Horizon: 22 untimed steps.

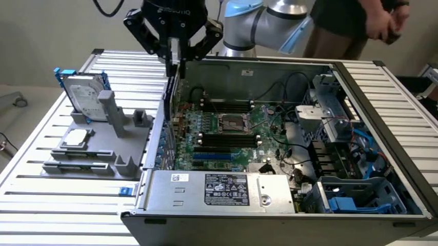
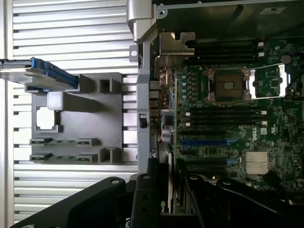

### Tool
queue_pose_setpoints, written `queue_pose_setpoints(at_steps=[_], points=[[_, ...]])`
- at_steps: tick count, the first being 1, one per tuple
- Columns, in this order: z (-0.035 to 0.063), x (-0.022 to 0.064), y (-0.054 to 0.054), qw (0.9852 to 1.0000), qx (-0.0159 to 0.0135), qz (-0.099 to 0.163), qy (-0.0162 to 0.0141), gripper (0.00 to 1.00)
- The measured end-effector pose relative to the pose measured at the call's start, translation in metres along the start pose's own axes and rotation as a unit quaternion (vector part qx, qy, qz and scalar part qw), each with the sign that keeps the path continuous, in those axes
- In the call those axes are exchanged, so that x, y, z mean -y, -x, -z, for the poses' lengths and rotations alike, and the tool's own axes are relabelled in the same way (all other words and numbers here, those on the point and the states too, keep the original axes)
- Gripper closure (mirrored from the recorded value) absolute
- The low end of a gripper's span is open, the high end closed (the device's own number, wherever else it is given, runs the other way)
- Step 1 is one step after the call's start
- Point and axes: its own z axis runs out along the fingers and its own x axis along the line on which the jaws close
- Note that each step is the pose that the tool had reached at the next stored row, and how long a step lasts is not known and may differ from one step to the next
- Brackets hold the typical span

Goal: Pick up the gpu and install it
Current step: 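Pick up the gpu and move the gpu toward the slot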

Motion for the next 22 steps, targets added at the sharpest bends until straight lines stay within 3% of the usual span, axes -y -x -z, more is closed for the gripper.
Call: queue_pose_setpoints(at_steps=[7, 14, 15, 22], points=[[0.0045, 0.0012, 0.030, 1.0000, -0.0051, 0.000, 0.0024, 0.73], [0.0073, 0.0004, 0.060, 1.0000, -0.0077, 0.000, 0.0056, 0.73], [0.0072, 0.0005, 0.061, 0.9999, -0.0092, -0.001, 0.0058, 0.73], [0.0073, 0.0004, 0.061, 0.9999, -0.0092, -0.001, 0.0057, 0.73]])
